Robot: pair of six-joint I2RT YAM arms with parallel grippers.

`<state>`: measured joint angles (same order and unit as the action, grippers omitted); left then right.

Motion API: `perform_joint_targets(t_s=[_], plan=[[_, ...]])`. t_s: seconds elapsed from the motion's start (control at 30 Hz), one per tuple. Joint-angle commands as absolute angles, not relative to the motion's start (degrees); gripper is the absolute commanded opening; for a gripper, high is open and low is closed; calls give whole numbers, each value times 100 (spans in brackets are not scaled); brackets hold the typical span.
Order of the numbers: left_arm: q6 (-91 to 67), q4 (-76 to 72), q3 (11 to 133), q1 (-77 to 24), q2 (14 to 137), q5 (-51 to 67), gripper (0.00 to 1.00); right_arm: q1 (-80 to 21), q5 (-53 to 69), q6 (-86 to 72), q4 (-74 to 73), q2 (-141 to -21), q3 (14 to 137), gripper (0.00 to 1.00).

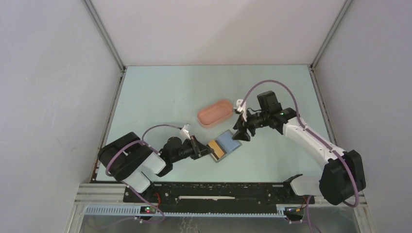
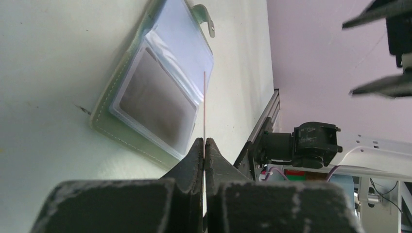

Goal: Put the credit cards into the card holder
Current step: Insert the credit card into the card holder.

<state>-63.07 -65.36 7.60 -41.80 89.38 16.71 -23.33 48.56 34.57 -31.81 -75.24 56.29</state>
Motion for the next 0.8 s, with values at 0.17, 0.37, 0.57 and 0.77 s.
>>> perform_joint_targets(t_s=[0.17, 0.37, 0.57, 0.77], plan=[[-6559, -6640, 1167, -4157, 9312, 1482, 0, -2939, 4548, 4819, -2350, -8238, 5374, 60], [-6865, -7043, 1193, -4156, 9677, 1360, 0, -3008, 3843, 5506, -2233, -8386, 5113, 55], [-7057, -7415, 1249, -4157, 9979, 1328, 0, -3373, 3319, 5842, -2259, -8709, 5095, 44], [-7242, -7866, 1212, -4164, 10307, 1278, 0, -3576, 2912, 5969, -2248, -8911, 5098, 36]])
